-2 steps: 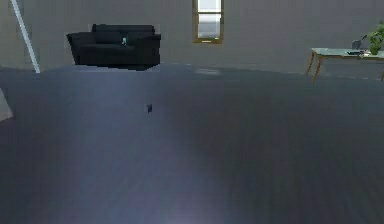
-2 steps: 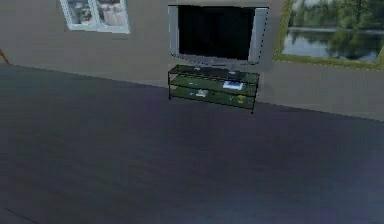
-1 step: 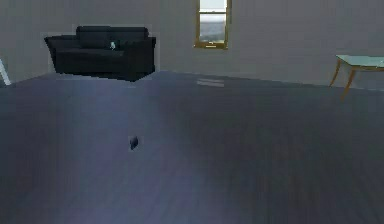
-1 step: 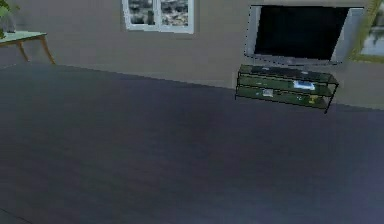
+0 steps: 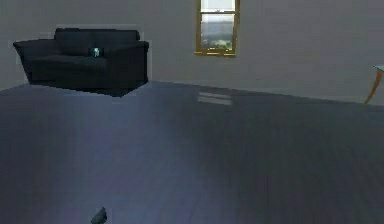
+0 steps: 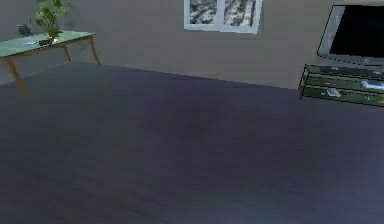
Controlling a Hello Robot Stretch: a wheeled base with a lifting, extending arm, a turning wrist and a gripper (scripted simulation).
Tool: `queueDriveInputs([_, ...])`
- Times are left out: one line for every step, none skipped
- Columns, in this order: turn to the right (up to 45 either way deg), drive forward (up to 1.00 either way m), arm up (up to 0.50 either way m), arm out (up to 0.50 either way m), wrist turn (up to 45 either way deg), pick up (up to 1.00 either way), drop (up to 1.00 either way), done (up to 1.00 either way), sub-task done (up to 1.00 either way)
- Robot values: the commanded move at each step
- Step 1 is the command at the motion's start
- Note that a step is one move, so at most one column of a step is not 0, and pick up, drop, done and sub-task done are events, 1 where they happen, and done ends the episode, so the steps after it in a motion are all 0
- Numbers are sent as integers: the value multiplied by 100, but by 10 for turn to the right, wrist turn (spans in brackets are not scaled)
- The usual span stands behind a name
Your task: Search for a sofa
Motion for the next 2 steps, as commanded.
queueDriveInputs([-30,0,0,0,0,0,0,0,0])
queueDriveInputs([0,100,0,0,0,0,0,0,0])
